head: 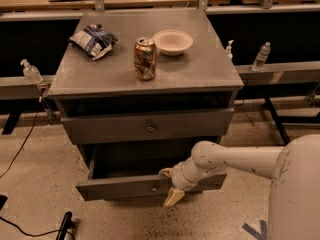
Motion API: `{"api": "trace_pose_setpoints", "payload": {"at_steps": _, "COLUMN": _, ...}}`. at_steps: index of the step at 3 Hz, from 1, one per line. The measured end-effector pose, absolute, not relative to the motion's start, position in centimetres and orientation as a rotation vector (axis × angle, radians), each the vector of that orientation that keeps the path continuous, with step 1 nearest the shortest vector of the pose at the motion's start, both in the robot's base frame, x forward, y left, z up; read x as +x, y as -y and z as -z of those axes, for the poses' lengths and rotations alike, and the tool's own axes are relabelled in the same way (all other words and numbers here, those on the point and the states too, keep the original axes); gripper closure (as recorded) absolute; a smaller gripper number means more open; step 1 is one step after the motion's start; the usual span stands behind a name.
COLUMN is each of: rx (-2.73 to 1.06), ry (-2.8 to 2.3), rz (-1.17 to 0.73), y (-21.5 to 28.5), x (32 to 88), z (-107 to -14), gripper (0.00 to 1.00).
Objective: Open middle drawer
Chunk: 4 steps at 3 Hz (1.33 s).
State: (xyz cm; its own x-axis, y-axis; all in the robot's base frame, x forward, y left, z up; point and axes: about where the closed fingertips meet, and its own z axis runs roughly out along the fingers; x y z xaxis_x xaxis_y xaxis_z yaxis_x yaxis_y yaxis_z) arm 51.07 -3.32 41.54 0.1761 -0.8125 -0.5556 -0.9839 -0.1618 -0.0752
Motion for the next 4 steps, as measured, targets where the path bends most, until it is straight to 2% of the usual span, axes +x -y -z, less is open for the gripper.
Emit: {"api": "trace_pose_setpoints", "payload": {"at_steps": 4, "rx": -2.007, "ry": -1.724, "rz": -0.576, "y": 4.4, "x": 47.1, "z": -43.7, "gripper": 0.34}}
